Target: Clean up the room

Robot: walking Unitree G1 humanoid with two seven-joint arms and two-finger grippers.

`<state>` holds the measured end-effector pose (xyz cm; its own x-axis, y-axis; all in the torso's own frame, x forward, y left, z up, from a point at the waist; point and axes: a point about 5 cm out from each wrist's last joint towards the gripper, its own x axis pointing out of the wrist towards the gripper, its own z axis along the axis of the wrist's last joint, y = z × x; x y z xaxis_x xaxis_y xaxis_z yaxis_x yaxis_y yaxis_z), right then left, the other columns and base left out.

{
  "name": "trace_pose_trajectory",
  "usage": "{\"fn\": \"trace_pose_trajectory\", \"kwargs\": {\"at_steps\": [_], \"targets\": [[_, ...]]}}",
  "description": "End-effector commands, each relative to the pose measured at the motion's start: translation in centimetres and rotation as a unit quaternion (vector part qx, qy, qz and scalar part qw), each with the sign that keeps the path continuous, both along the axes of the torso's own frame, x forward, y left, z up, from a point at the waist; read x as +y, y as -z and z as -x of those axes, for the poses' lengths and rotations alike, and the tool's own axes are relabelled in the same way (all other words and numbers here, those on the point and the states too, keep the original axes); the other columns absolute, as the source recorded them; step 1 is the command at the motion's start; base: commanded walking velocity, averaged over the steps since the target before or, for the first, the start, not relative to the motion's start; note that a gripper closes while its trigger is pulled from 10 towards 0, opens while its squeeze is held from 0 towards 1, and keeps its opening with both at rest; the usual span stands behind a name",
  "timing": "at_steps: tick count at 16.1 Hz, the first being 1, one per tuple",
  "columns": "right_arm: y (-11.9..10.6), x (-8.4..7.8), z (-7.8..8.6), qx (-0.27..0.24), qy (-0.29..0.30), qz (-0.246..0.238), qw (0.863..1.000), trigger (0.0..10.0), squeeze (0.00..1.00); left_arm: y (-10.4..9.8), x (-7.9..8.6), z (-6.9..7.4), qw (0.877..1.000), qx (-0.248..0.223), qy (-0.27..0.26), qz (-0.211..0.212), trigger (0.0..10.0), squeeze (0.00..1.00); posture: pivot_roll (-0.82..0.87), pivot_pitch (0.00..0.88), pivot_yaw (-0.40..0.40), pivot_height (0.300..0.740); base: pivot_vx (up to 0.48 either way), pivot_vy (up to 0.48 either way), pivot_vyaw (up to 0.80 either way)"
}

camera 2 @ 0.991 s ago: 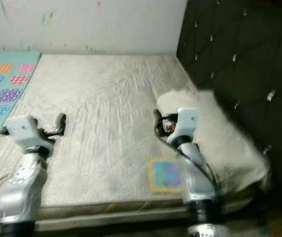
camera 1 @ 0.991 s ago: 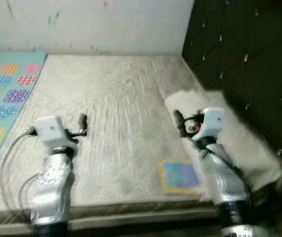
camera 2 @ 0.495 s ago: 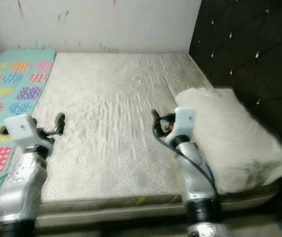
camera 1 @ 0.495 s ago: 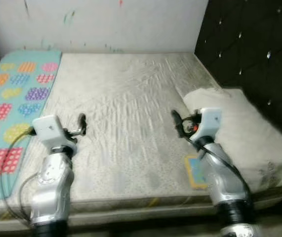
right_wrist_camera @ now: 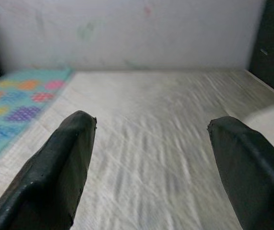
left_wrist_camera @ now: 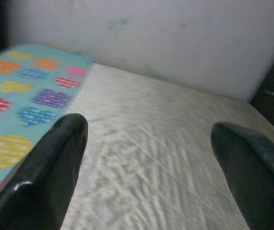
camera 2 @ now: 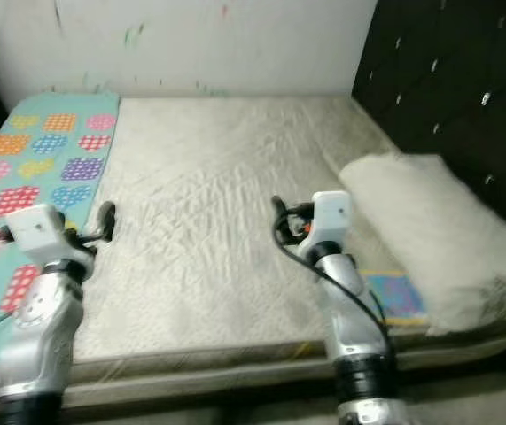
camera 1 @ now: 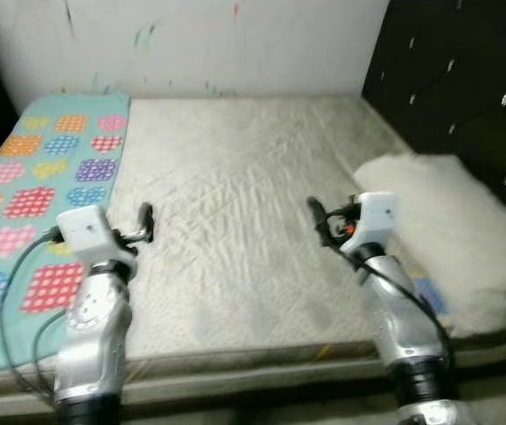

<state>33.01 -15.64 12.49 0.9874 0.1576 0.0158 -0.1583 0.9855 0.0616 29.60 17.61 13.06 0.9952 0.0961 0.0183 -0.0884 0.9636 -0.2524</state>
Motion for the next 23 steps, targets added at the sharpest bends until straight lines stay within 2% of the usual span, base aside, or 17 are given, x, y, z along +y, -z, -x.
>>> {"fn": "trace_pose_trajectory", "kwargs": {"at_steps": [1,6,9,23], "targets": [[-0.42,0.27,-0.15,-0.008,-0.001,-0.001,1.0,10.0,0.0,0.03,0.47,-0.03,1.0,0.004,-0.006,-0.005,10.0,0.0,-0.04,0.0,-0.027,0.74,0.0,0.48,0.68],[-0.21,0.06,-0.21,-0.002,0.007,0.004,1.0,10.0,0.0,-0.05,0.34,-0.04,1.0,0.0,-0.001,-0.004,10.0,0.0,-0.04,0.0,-0.026,0.74,0.0,0.48,0.23],[-0.03,-0.03,-0.2,0.001,0.009,0.01,1.0,10.0,0.0,-0.43,0.03,0.11,1.0,-0.015,0.019,-0.004,10.0,0.0,-0.04,0.0,-0.027,0.74,0.0,0.0,0.0],[0.07,0.39,-0.16,0.001,0.003,0.014,1.0,10.0,0.0,-0.54,-0.33,0.12,0.999,-0.013,0.027,0.011,10.0,0.0,-0.04,0.0,-0.025,0.74,0.37,0.0,0.0]]}}
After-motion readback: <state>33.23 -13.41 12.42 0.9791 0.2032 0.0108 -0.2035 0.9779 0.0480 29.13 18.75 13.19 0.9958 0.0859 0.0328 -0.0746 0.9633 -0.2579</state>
